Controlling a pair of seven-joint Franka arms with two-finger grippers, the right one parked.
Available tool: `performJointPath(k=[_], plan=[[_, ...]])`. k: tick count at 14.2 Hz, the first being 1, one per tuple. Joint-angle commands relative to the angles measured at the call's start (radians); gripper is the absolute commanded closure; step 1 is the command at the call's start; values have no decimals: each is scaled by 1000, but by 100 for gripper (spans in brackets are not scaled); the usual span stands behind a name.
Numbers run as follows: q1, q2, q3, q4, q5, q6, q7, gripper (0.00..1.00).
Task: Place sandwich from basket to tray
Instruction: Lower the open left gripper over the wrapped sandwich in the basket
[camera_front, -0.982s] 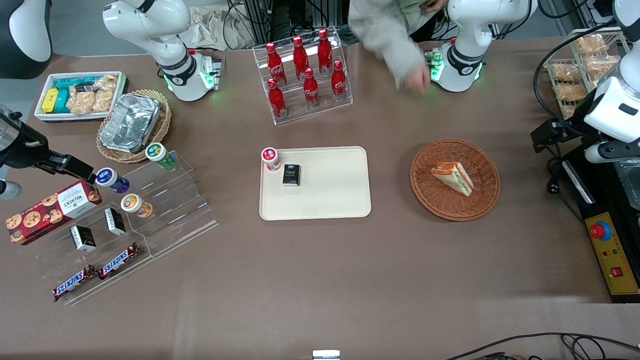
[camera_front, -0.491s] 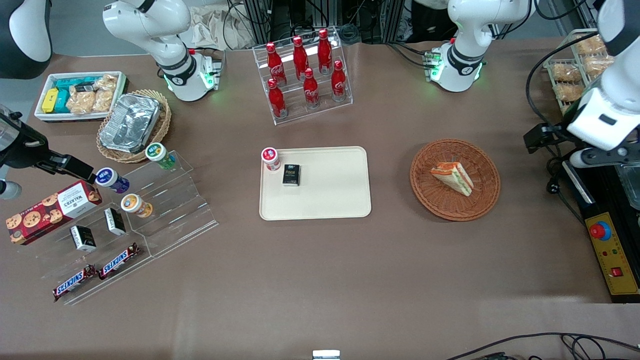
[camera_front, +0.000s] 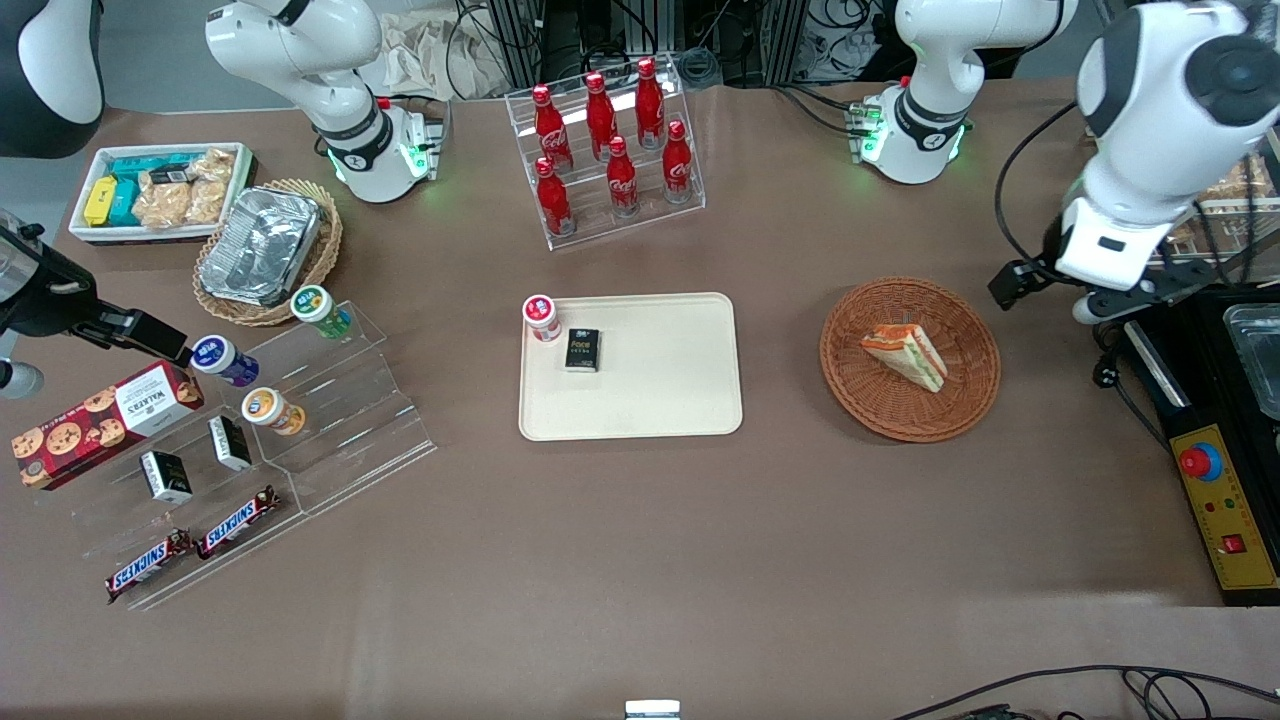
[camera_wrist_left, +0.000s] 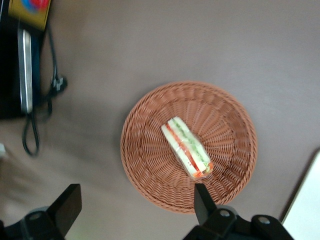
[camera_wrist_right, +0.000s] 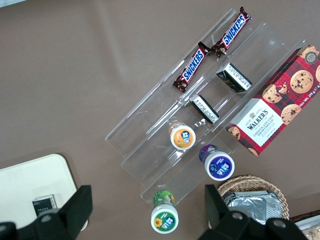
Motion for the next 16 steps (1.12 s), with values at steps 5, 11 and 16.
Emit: performJointPath(k=[5, 11, 16], plan=[[-33, 85, -24, -96, -53, 130, -343, 0], [-67, 174, -26, -224, -53, 410, -547, 0], [-81, 216, -24, -302, -37, 547, -587, 0]])
